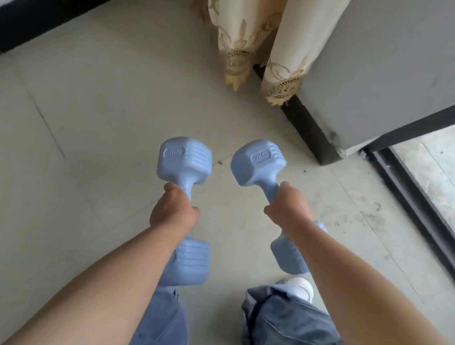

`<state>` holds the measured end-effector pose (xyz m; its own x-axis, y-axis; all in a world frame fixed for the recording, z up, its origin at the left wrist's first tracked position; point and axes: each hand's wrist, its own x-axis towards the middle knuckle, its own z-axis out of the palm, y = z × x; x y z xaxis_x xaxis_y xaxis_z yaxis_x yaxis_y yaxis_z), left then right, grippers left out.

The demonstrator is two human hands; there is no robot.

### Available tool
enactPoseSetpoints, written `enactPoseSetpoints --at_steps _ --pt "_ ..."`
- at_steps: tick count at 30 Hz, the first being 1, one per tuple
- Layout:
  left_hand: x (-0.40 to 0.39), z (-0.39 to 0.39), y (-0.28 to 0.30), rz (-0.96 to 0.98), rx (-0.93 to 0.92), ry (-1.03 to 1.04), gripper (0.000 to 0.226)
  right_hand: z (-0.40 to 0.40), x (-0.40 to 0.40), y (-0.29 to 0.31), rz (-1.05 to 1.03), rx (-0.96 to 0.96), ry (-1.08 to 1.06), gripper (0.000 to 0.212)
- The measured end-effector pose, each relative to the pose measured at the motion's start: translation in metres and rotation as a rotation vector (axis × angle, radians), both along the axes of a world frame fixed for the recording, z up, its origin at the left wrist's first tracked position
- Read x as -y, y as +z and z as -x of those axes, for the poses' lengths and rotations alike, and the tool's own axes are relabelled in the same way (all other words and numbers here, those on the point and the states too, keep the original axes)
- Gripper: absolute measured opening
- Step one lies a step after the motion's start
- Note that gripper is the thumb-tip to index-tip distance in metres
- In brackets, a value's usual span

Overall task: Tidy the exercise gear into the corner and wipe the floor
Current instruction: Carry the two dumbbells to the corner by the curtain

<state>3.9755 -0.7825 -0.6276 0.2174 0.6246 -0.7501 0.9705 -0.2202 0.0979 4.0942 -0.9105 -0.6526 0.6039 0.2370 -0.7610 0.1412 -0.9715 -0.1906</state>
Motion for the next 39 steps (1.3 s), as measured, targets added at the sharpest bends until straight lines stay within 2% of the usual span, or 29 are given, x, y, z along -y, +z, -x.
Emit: enactPoseSetpoints --at_steps 7,12,17,23,26,30,35,39 --pt "-0.030 -0.068 -0.122 -0.069 0.145 0.063 0.049 -0.074 -0.047 -0.114 -0.060 0.200 0.080 0.036" --pt "-0.038 -0.102 -0.162 -0.087 0.192 0.049 0.049 -0.101 -0.060 -0.146 -0.055 0.266 0.130 0.043" --pt "-0.030 -0.105 -0.180 -0.087 0.184 0.053 0.043 -0.119 -0.066 -0.160 -0.059 0.324 0.160 0.048" --pt "-0.013 -0.100 -0.190 -0.070 0.157 0.060 0.041 -0.144 -0.058 -0.166 -0.032 0.355 0.207 0.036" --pt "-0.012 -0.103 -0.192 -0.053 0.161 0.050 0.030 -0.151 -0.056 -0.168 -0.022 0.352 0.227 0.034" --pt "-0.007 -0.110 -0.189 -0.036 0.160 0.019 0.044 -0.155 -0.056 -0.170 -0.023 0.331 0.232 0.036" --pt "-0.007 -0.110 -0.189 -0.029 0.164 0.016 0.033 -0.157 -0.054 -0.171 -0.031 0.334 0.241 0.037" --pt "-0.007 -0.114 -0.190 -0.015 0.173 0.031 0.050 -0.162 -0.048 -0.165 -0.013 0.311 0.326 0.043"
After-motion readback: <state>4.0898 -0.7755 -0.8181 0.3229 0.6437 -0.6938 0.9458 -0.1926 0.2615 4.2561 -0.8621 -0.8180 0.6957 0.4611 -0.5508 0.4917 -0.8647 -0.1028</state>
